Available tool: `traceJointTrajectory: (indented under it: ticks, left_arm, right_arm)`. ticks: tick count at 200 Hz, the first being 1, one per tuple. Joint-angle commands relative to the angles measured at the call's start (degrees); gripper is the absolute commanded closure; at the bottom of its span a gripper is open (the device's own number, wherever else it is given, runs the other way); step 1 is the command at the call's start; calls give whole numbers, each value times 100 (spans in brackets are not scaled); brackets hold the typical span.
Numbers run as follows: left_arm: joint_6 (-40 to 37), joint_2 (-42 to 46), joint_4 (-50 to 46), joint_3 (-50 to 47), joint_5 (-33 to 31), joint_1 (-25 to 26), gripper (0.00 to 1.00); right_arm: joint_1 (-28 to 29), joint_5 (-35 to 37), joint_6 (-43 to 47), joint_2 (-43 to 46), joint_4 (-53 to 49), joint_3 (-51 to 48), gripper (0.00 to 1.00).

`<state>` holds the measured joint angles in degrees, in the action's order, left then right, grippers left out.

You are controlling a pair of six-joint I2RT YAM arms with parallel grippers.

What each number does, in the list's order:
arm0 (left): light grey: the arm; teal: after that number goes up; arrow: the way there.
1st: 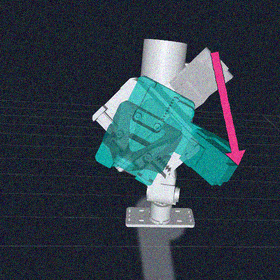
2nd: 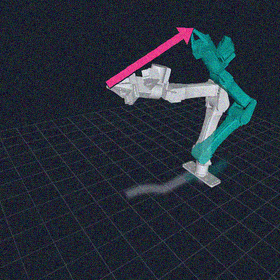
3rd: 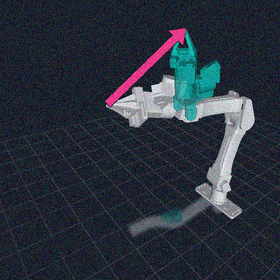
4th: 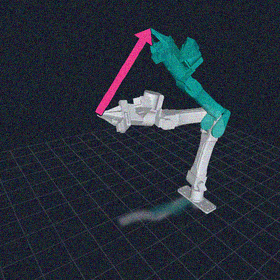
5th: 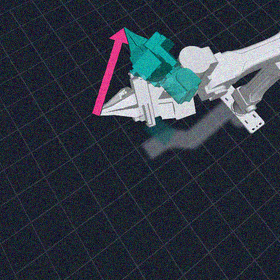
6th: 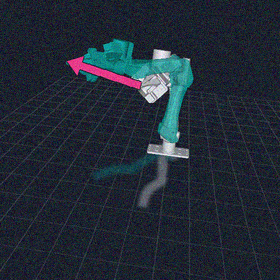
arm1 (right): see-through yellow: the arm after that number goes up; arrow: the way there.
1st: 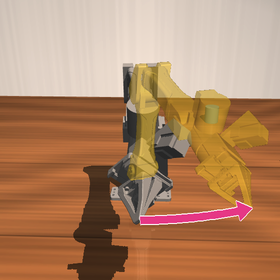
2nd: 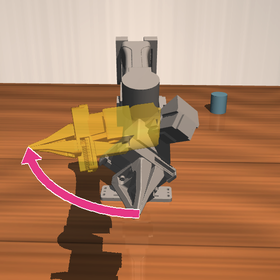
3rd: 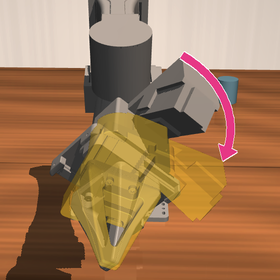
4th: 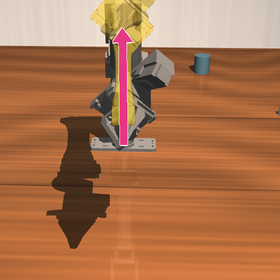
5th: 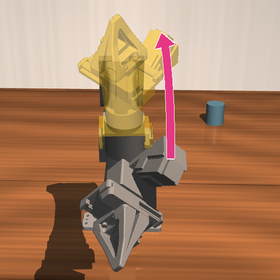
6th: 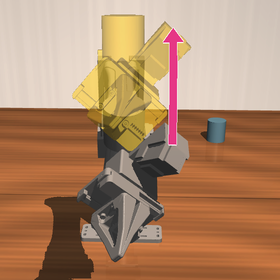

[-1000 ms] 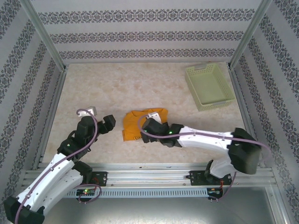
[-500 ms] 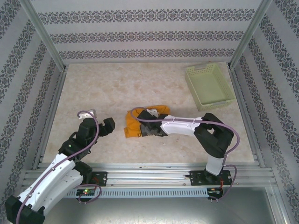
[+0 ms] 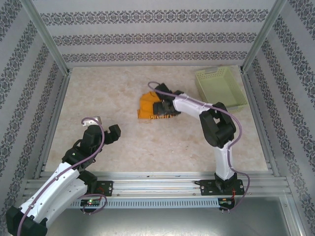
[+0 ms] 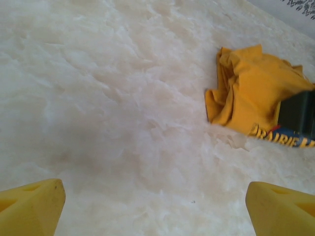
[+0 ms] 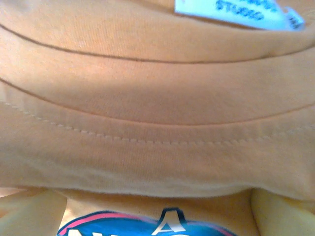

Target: Fold the inside-out t-shirt

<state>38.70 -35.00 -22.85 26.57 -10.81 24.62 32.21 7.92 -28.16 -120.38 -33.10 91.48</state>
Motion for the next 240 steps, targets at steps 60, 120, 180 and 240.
traceJointTrajectory:
  ticks: [60, 120, 180, 240]
  left_arm:
    - [-284, 231, 32, -132, -15, -139, 4]
    - [-168, -50, 585, -179, 351, -179, 1]
    - [274, -3506, 1491, 1780, 1388, 224, 9]
    - [520, -6728, 1553, 4745, 1252, 879, 10]
  right_arm:
    - [-793, -453, 881, -2799, -2632, 5156, 6]
    - [-961, -693, 754, -3063, -2701, 6194, 8]
    - [-966, -1194, 515, -957, -2106, 4593, 6]
    - [-1334, -422, 268, 2344, -960, 714, 4]
